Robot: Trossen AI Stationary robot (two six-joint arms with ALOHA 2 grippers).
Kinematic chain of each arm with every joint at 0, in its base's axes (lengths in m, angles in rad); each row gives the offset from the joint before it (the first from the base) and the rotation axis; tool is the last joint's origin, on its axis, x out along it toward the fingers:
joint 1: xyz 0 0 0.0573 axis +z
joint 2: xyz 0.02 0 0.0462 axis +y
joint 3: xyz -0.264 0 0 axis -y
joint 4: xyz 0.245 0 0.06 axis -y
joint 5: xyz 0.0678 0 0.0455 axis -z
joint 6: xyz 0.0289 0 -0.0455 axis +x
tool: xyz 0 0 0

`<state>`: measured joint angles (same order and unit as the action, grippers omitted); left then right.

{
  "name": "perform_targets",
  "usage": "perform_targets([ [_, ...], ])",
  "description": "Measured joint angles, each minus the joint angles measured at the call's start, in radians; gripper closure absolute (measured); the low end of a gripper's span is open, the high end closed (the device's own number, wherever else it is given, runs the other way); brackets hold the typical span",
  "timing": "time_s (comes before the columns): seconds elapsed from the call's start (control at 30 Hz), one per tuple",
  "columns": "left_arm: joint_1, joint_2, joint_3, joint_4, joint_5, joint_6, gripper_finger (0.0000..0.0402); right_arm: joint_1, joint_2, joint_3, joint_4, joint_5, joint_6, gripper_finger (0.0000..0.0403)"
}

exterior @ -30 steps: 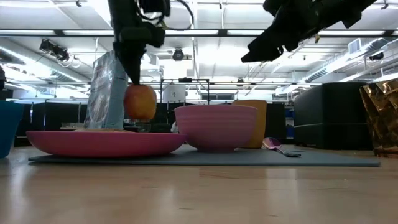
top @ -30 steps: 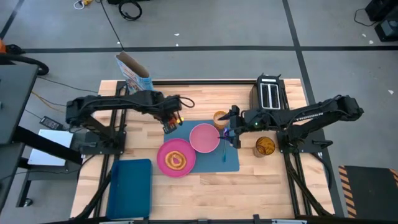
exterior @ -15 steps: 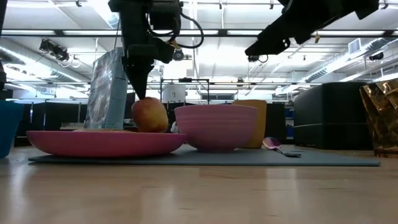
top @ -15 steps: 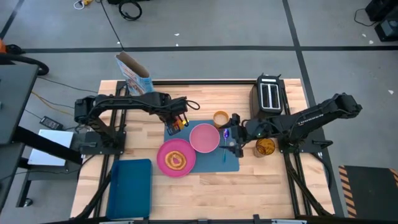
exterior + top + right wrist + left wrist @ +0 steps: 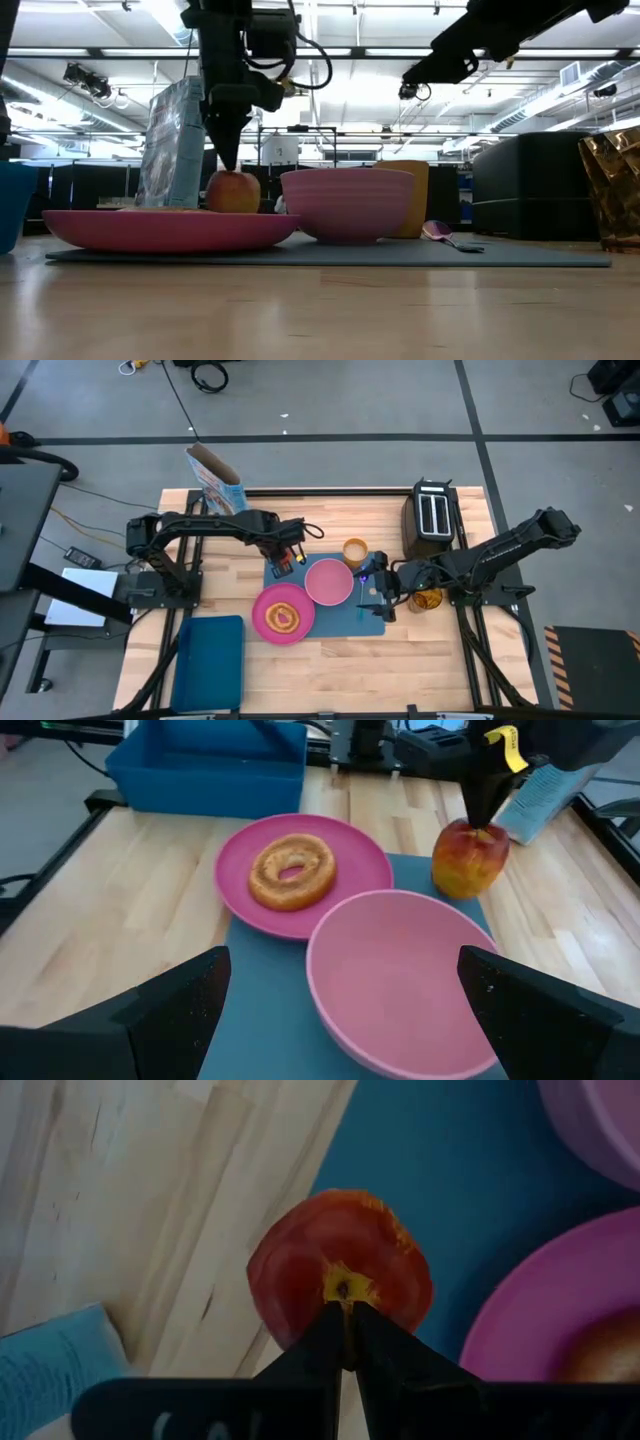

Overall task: Arrange a breakfast setting
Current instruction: Put the red apple on the blue tablemat to the top left of the pink plate

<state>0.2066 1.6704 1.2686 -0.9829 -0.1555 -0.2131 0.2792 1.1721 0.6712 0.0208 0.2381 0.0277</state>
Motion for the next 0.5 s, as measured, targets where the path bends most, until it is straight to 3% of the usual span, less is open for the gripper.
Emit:
perform_targets([
  [0.5, -0.004, -0.001, 0.0, 0.006, 0.0, -0.014, 0.0376, 0.014, 0.0, 0.0, -0.016, 0.033, 0.003, 0.0004],
])
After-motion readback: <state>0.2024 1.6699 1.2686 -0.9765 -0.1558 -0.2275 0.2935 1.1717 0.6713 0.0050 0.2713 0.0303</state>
